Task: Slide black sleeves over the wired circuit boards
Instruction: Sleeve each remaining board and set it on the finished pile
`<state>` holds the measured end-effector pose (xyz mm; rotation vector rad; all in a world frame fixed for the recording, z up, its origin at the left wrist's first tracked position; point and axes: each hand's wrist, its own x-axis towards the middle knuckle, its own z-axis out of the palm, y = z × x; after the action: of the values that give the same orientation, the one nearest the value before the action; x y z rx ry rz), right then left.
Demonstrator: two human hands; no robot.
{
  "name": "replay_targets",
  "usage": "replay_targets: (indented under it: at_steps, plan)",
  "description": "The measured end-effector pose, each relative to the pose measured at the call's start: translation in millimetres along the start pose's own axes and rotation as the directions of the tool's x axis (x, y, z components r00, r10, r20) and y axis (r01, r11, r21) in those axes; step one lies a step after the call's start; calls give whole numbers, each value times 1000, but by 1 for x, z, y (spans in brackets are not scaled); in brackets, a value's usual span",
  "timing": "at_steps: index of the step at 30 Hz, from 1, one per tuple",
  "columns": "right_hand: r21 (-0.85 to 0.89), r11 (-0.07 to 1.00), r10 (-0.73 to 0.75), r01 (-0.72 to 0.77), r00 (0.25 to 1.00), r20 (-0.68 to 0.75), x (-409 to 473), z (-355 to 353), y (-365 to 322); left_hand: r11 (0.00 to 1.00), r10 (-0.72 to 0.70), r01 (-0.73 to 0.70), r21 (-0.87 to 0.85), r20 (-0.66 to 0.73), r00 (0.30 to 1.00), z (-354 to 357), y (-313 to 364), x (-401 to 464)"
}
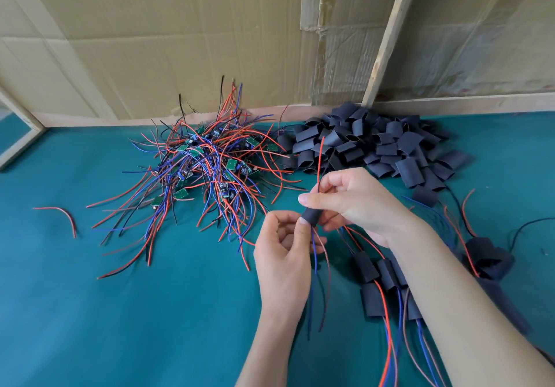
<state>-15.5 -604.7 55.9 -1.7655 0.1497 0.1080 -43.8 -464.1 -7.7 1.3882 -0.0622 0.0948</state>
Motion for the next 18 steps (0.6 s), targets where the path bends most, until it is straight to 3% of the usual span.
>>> replay_targets:
  at_steps: [11,15,18]
  plan:
    - [-121,992,44,-31,994,104,-3,6,1,985,46,-47,166,13,999,3,1,-4]
    - [-193,981,47,-20,990,132,-4,-2,-2,988,38,-47,150,60,997,4,5,-5]
    - [-310,950,114,-30,959,259,-8,-16,-6,997,37,-40,59,56,998,1,7,-4]
